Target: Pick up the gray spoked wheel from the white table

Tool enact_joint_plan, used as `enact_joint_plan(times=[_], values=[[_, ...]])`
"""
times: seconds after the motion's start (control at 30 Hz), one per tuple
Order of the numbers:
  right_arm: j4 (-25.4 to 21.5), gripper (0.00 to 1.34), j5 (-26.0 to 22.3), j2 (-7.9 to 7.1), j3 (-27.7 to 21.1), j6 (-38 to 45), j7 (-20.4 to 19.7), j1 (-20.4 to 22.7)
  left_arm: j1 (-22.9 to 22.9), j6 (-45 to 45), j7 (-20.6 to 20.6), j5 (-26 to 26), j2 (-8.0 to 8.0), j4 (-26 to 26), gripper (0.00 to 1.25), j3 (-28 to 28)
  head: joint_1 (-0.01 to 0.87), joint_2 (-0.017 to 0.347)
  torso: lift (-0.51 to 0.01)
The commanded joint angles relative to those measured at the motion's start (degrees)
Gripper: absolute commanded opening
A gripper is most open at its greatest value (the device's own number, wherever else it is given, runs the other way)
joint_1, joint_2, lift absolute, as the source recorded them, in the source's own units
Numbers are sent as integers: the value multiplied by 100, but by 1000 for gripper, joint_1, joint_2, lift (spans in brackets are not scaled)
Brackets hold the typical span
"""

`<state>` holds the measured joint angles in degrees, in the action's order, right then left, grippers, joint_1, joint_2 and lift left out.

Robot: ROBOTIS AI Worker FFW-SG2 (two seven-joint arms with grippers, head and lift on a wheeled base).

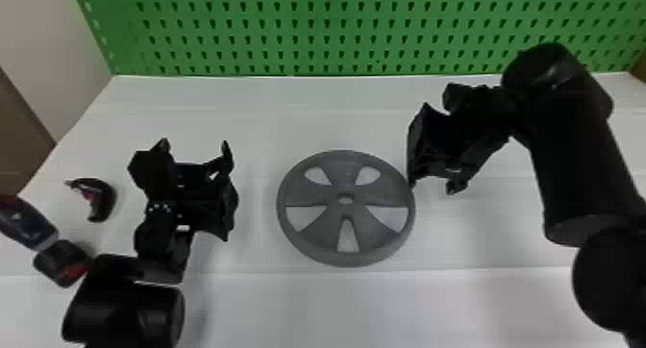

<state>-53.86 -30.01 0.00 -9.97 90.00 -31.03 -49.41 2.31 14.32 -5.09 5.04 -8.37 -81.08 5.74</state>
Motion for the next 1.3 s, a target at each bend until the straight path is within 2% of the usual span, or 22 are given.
enact_joint_plan(times=[0.0,0.23,0.43,0.57,0.8,0.97,1.03,1.27], values=[[-247,842,-277,5,-146,8,1,221,15,0,0,14,-24,-13,1124,6,806,44,-98],[-441,842,-734,5,74,8,-166,370,15,-9,0,32,-77,-13,1124,32,806,44,-98],[-520,842,-1103,5,232,8,-491,388,24,-35,0,32,-112,-13,1124,59,806,44,-98],[-502,842,-1613,5,487,8,-711,441,24,-44,0,41,-121,-13,1124,59,806,44,-98],[-177,842,-1622,5,601,8,-720,309,24,-79,0,23,-138,-13,1124,67,806,44,-98],[-564,842,-1622,5,347,8,-720,485,33,-79,-9,23,-138,-13,1124,67,806,44,-98],[-573,842,-1666,5,241,8,-720,493,51,-79,-9,23,-138,-13,1124,76,806,44,-98],[-986,842,-1859,5,206,8,-720,696,86,-79,-62,41,-147,-13,1124,94,806,44,-98]])
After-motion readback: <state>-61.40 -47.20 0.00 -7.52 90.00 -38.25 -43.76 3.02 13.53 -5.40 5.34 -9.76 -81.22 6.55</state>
